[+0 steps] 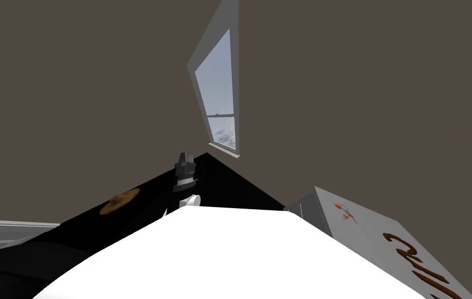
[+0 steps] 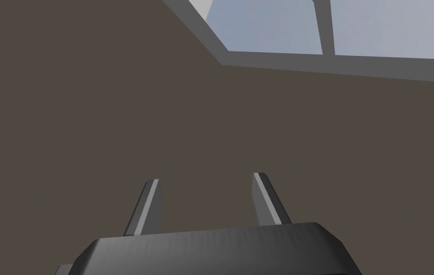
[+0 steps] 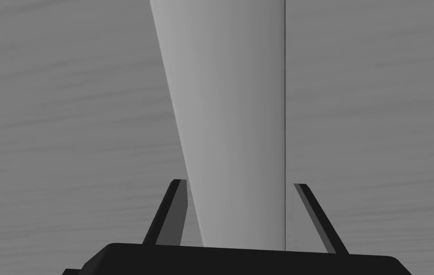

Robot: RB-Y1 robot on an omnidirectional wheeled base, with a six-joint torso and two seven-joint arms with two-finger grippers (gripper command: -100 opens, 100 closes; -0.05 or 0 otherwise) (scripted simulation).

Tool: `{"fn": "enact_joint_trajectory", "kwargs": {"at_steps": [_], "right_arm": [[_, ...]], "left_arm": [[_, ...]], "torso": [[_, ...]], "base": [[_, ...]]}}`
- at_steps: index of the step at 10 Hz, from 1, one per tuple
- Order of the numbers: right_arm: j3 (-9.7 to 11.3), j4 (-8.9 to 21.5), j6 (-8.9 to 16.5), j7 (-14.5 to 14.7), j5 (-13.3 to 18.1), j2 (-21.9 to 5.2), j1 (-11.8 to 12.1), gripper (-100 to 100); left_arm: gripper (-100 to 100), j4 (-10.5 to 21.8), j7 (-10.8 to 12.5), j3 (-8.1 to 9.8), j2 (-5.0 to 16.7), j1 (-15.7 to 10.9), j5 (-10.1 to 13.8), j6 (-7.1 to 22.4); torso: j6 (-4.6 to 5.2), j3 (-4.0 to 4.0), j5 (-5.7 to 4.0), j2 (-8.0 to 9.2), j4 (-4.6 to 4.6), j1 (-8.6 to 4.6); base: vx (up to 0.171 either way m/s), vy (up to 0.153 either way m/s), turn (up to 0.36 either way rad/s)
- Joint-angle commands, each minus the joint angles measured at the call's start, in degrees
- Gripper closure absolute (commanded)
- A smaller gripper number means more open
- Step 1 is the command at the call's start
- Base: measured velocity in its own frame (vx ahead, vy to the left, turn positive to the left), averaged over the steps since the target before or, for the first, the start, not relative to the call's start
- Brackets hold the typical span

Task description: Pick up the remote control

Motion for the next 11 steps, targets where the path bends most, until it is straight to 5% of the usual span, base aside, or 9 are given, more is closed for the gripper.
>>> {"fn": "enact_joint_trajectory", "kwargs": {"at_steps": [1, 3, 4, 5, 10, 11], "right_arm": [[0.0, 0.0, 0.0, 0.0, 0.0, 0.0, 0.0, 100], [0.0, 0.0, 0.0, 0.0, 0.0, 0.0, 0.0, 100], [0.0, 0.0, 0.0, -0.1, 0.0, 0.0, 0.0, 0], [-0.7, -2.1, 0.4, -0.2, -1.0, -1.4, 2.1, 100], [-1.5, -4.4, 0.5, -0.2, -2.1, -3.0, 4.7, 100], [-1.5, -4.5, 0.5, -0.2, -2.2, -3.1, 4.7, 0]], "left_arm": [[0, 0.0, 0.0, 0.00, 0.0, 0.0, 0.0, 0.0], [0, 0.0, 0.0, 0.00, 0.0, 0.0, 0.0, 0.0], [0, 0.0, 0.0, 0.00, 0.0, 0.0, 0.0, 0.0], [0, 0.0, 0.0, 0.00, 0.0, 0.0, 0.0, 0.0], [0, 0.0, 0.0, 0.00, 0.0, 0.0, 0.0, 0.0], [0, 0.0, 0.0, 0.00, 0.0, 0.0, 0.0, 0.0]], "torso": [[0.00, 0.00, 0.00, 0.00, 0.00, 0.00], [-0.02, 0.00, 0.01, 0.00, -0.01, -0.01], [-0.03, -0.01, 0.01, 0.00, -0.01, -0.01], [-0.03, -0.01, 0.02, 0.00, -0.01, 0.00], [-0.05, -0.05, 0.06, -0.07, -0.03, 0.05], [-0.05, -0.04, 0.05, -0.05, -0.02, 0.05]], "base": [[0.000, 0.000, 0.000], [0.000, 0.000, 0.000], [0.000, 0.000, 0.000], [0.015, 0.000, 0.019], [0.017, 0.002, 0.005], [0.000, 0.000, 0.000]]}}
